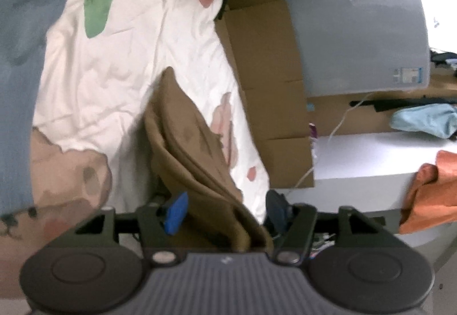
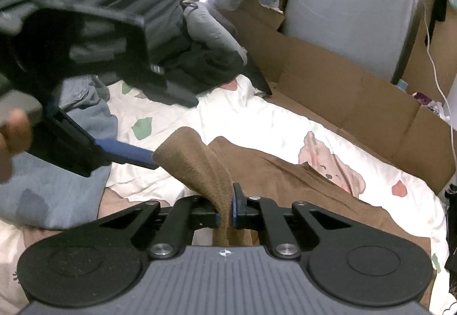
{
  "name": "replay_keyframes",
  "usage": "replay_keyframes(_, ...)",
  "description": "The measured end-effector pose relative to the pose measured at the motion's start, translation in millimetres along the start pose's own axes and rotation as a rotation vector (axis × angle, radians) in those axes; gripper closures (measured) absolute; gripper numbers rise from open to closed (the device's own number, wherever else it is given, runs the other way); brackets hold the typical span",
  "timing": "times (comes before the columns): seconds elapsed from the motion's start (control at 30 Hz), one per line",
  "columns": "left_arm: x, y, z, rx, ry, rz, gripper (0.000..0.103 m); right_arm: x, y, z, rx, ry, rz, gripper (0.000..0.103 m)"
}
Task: Fold clothes
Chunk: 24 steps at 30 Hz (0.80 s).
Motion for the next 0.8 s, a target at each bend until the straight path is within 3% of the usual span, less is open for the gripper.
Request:
replay_keyframes(0.23,39,-21,30,-0.027,-0.064,0.037,0.036,2,-6,-15,0.078,-0.017,0.007,0.097)
replay_keyframes(0.4,56,-36,38,0.005,-0.079,0.051,0.035,1,-7,-22,0.117,-0.031,0.011,0.097)
replay_keyframes(0.8,118,-57,59,-0.026,-0.111,0.131,0.038,-2,-7,-25,0.158,-0.04,0.004,0.097)
Point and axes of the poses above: each gripper's, at about its wrist camera, not at the fingertips, and x roughly the way its jaws point, z to its left, y to its underside, the point moved 7 cm from there along x, roughly the way its jaws point, and after that the axes turned 4 degrees about x, right-handed, at the moved point
